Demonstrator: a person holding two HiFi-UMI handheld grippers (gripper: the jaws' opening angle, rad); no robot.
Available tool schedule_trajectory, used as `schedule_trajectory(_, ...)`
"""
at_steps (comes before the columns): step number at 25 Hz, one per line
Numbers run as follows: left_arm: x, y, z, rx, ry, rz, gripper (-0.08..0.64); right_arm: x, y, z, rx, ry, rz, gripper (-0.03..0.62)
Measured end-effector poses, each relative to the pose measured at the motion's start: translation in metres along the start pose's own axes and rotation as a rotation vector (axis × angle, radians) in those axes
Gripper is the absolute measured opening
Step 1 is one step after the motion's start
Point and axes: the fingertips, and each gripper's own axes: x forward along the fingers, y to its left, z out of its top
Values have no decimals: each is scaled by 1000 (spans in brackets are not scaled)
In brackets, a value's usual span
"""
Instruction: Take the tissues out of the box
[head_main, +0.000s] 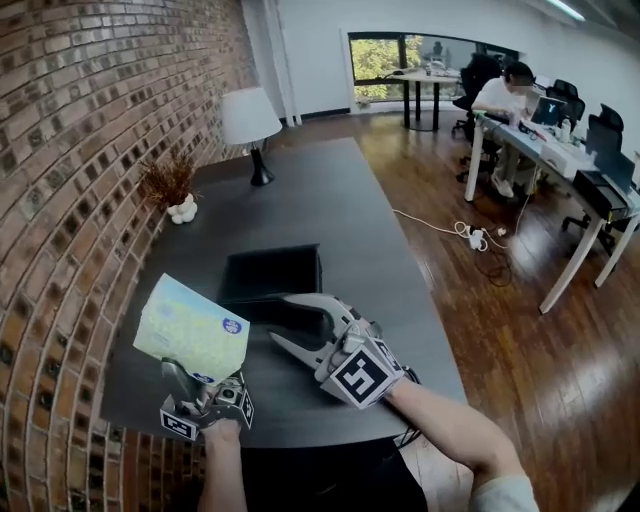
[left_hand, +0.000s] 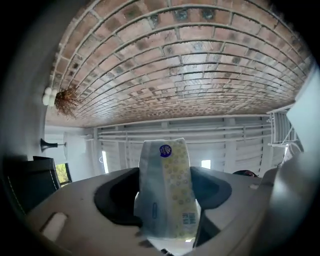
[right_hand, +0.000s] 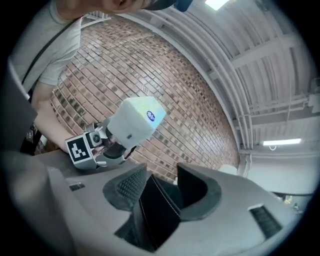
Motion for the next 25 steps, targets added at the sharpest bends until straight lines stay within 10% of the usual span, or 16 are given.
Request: schedule_trajectory(25, -12, -15, -29, 17, 76, 28, 325, 4, 19, 2, -11, -8, 79, 198)
